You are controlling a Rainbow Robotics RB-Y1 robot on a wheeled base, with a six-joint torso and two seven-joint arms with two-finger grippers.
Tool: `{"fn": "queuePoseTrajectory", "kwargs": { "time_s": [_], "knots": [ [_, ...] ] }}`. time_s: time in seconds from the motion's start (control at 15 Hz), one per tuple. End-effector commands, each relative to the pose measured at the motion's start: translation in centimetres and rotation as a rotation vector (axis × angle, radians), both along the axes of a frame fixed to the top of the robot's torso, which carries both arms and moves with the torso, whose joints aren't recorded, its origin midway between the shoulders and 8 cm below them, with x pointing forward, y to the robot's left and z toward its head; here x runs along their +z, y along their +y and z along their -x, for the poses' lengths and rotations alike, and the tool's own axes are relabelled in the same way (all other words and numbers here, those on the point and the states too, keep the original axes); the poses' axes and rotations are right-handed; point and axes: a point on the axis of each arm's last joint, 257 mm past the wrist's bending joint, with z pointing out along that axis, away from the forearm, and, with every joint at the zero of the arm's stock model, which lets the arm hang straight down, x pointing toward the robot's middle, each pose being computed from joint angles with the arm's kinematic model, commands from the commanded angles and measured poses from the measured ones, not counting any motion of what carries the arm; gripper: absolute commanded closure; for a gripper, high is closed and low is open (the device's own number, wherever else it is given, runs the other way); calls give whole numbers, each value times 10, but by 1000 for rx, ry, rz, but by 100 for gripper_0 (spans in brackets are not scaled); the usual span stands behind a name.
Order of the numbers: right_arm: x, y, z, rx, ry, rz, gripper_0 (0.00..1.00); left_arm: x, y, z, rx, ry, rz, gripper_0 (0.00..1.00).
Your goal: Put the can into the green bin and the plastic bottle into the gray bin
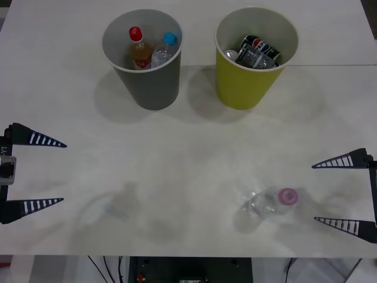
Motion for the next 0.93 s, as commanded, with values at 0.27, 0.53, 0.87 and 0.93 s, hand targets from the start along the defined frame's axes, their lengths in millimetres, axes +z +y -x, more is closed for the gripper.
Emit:
{"fn": "queuePoseTrajectory", "kwargs": {
  "time_s": [0.27,0.53,0.87,0.93],
  "knots": [
    [-31,20,-7,14,-2,-97,0,0,0,0,0,0,0,0],
    [-52,37,-13,23,4,-162,0,0,0,0,0,0,0,0],
    [-62,66,-18,36,21,-257,0,0,0,0,0,0,0,0],
    [-65,70,-19,41,28,-270,0,0,0,0,0,0,0,0]
  ]
}}
